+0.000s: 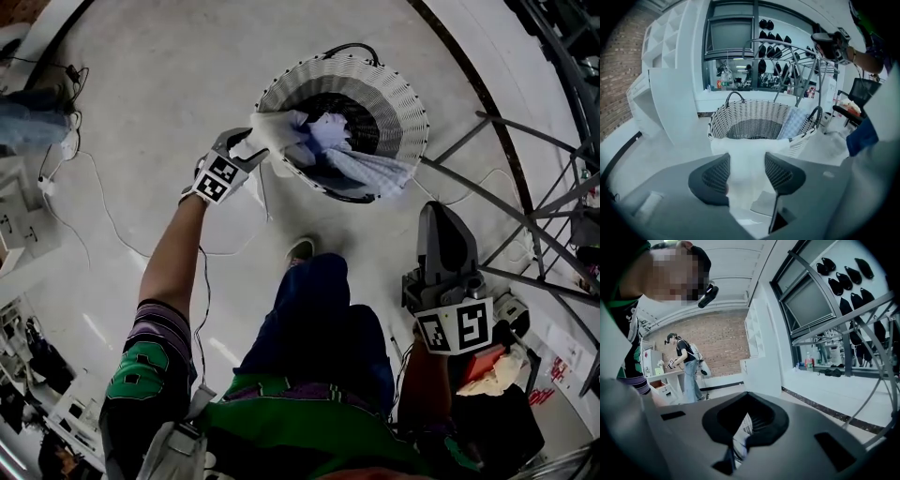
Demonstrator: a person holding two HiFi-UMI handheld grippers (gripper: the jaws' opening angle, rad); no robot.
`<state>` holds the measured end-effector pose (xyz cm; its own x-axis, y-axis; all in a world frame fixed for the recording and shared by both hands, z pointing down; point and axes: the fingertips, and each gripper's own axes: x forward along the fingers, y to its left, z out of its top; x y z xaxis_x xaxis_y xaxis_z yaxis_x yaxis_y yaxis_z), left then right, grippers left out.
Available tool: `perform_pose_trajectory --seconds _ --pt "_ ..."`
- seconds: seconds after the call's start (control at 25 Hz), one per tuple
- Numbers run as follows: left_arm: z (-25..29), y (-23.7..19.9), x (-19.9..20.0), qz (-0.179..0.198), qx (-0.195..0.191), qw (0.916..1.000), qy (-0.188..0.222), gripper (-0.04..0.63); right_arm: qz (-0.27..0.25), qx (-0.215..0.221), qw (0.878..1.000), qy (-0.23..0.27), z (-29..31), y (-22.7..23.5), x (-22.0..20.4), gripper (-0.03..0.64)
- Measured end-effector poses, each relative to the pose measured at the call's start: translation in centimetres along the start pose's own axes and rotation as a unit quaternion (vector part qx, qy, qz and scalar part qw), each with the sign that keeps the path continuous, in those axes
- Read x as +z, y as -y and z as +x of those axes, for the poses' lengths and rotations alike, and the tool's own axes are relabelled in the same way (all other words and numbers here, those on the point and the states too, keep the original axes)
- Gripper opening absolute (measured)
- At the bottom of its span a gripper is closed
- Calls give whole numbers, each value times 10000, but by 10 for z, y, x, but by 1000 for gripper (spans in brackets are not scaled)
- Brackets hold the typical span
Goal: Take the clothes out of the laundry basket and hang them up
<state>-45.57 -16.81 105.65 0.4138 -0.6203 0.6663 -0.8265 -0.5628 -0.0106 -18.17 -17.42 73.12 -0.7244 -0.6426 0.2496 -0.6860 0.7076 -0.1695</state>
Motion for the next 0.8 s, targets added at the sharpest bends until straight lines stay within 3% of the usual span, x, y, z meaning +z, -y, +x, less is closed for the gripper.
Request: perform_pose_trajectory --seconds 0.12,0.2,0.44,0.8 --pt "-5 1 -2 -25 82 9998 -158 137 48 89 9999 -43 5 -7 3 0" --pt "-10 2 -3 -55 95 9996 -265 91 52 125 9999 -66 6 -10 8 0" --pt "-32 7 22 -90 -5 9998 -176 66 74 152 9998 -115 4 -17 31 0" --pt "-91 7 97 -156 70 9996 202 64 90 57 9999 -60 -19 -33 94 0"
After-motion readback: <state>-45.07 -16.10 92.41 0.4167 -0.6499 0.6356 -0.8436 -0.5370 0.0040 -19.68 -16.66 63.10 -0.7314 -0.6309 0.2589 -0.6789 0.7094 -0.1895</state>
